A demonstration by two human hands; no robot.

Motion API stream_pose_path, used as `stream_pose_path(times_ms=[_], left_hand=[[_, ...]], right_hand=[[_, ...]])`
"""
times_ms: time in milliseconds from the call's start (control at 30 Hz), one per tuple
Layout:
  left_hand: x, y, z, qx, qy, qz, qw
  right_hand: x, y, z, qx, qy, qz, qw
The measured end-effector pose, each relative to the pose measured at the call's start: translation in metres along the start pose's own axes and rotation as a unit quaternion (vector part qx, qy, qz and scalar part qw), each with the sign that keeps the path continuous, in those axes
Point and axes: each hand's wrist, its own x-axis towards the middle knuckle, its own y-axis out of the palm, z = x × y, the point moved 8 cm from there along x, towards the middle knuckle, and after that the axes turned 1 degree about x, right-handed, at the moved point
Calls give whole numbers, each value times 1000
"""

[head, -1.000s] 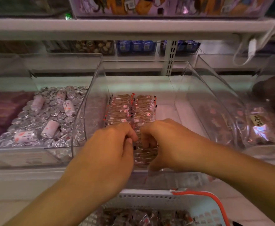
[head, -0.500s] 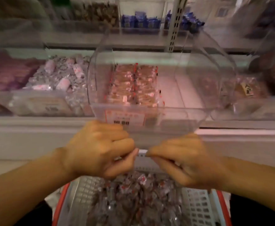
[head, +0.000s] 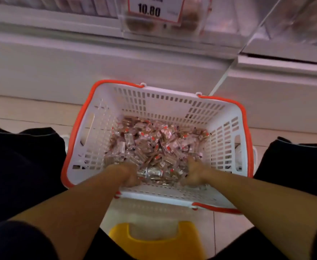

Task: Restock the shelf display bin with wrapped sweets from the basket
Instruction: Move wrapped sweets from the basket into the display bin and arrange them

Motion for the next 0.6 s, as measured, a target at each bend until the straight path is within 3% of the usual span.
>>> stream_pose_path(times_ms=[167,333,500,600], left_hand=[[26,16,-5,-60,6,2,998],[31,14,-19,-69,64,-8,996],[38,14,-21,-55,65,-16,996],[38,13,-24,-22,58,-21,998]], right_hand=[[25,21,-7,153,22,-33,987],[31,38,26,79,-70,-10,994],[35,31,29,17,-72,-43,996],[39,23,25,57,-44,-55,996]])
